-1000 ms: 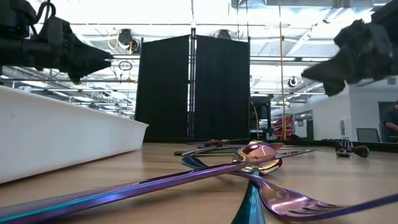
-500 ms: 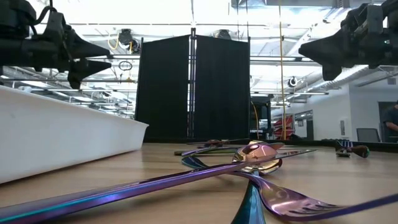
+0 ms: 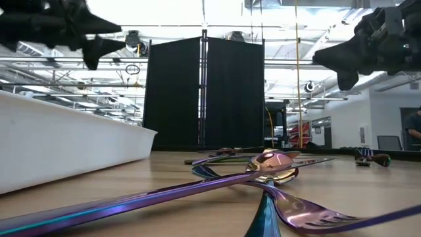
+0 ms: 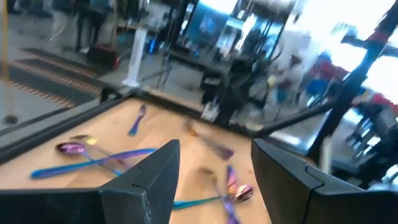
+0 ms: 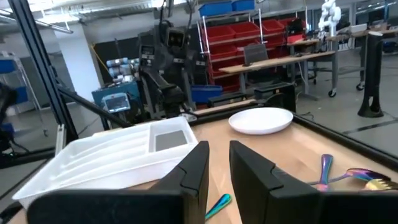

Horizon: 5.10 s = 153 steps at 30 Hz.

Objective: Sort silverware
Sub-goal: Put the iridescent blue knife in the middle left slot of the silverware tray

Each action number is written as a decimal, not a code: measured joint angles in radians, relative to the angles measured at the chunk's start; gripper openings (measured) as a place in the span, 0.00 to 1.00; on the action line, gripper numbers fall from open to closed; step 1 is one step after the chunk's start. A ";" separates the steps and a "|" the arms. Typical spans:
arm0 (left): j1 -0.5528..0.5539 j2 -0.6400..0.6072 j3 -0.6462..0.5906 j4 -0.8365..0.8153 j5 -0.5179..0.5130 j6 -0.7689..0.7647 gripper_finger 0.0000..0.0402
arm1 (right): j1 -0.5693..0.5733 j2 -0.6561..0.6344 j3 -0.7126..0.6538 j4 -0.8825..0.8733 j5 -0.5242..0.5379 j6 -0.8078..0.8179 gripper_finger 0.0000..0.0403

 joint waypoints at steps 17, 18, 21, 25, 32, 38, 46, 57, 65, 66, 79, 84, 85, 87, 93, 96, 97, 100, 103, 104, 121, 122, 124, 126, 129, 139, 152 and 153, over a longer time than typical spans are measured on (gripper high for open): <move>0.078 0.953 0.850 -0.542 -0.035 0.542 0.50 | -0.008 0.228 0.274 -0.106 0.048 -0.244 0.30; 0.099 0.993 0.889 -0.556 -0.013 0.571 0.50 | -0.012 0.250 0.319 -0.151 0.044 -0.258 0.32; 0.164 1.124 1.000 -0.569 0.088 0.614 0.50 | -0.023 0.322 0.451 -0.273 0.006 -0.311 0.34; 0.224 1.310 1.133 -0.593 0.168 0.664 0.50 | -0.025 0.422 0.526 -0.308 -0.145 -0.373 0.33; 0.243 1.565 1.359 -0.765 0.134 0.813 0.50 | -0.042 0.508 0.530 -0.386 -0.140 -0.384 0.32; 0.245 1.741 1.536 -0.881 0.066 0.925 0.50 | -0.068 0.502 0.530 -0.399 -0.140 -0.375 0.32; 0.235 1.904 1.702 -0.996 0.012 0.960 0.50 | -0.081 0.503 0.530 -0.446 -0.140 -0.367 0.32; 0.233 1.978 1.715 -0.980 -0.025 0.985 0.50 | -0.080 0.503 0.530 -0.465 -0.140 -0.346 0.32; 0.231 1.998 1.715 -0.947 -0.028 0.983 0.50 | -0.080 0.503 0.530 -0.466 -0.140 -0.345 0.32; 0.231 1.999 1.715 -0.946 -0.028 0.982 0.50 | -0.080 0.503 0.530 -0.466 -0.140 -0.345 0.32; 0.224 2.027 1.716 -0.955 -0.056 0.975 0.50 | -0.080 0.503 0.529 -0.463 -0.140 -0.346 0.32; 0.223 2.027 1.716 -0.959 -0.054 0.975 0.44 | -0.080 0.503 0.529 -0.459 -0.139 -0.345 0.32; 0.223 2.027 1.716 -0.960 -0.054 0.975 0.41 | -0.080 0.503 0.529 -0.458 -0.139 -0.345 0.32; 0.223 2.027 1.716 -0.963 -0.052 0.975 0.36 | -0.080 0.503 0.529 -0.456 -0.140 -0.345 0.32; 0.222 2.027 1.716 -0.967 -0.054 0.957 0.25 | -0.080 0.503 0.529 -0.456 -0.139 -0.345 0.32; 0.222 2.027 1.716 -0.966 -0.057 0.949 0.25 | -0.080 0.503 0.529 -0.456 -0.139 -0.346 0.32; 0.222 2.027 1.715 -0.966 -0.059 0.948 0.25 | -0.080 0.503 0.529 -0.456 -0.139 -0.346 0.32; 0.219 2.027 1.715 -0.965 -0.070 0.947 0.25 | -0.080 0.503 0.529 -0.456 -0.139 -0.346 0.32; 0.217 2.027 1.715 -0.965 -0.079 0.947 0.25 | -0.080 0.503 0.529 -0.456 -0.139 -0.345 0.32; 0.217 2.024 1.715 -0.965 -0.079 0.946 0.24 | -0.080 0.503 0.529 -0.456 -0.139 -0.346 0.32; 0.210 1.945 1.745 -1.026 -0.084 0.895 0.07 | -0.079 0.503 0.529 -0.447 -0.139 -0.345 0.32; 0.210 1.939 1.752 -1.041 -0.083 0.892 0.08 | -0.079 0.503 0.529 -0.448 -0.139 -0.345 0.32; 0.209 1.928 1.762 -1.073 -0.080 0.864 0.08 | -0.079 0.503 0.529 -0.448 -0.139 -0.339 0.32; 0.209 1.909 1.772 -1.080 -0.078 0.799 0.08 | -0.079 0.503 0.529 -0.447 -0.139 -0.332 0.32; 0.215 1.873 1.780 -1.134 -0.075 0.636 0.08 | -0.079 0.503 0.529 -0.432 -0.139 -0.315 0.32; 0.234 1.798 1.780 -1.358 -0.068 0.188 0.08 | -0.080 0.503 0.529 -0.479 -0.125 -0.397 0.32; 0.088 1.490 1.736 -1.483 -0.124 0.014 0.08 | -0.080 0.483 0.529 -0.346 -0.131 -0.365 0.32; 0.061 1.448 1.707 -1.485 -0.144 -0.019 0.08 | -0.079 0.483 0.530 -0.328 -0.131 -0.342 0.32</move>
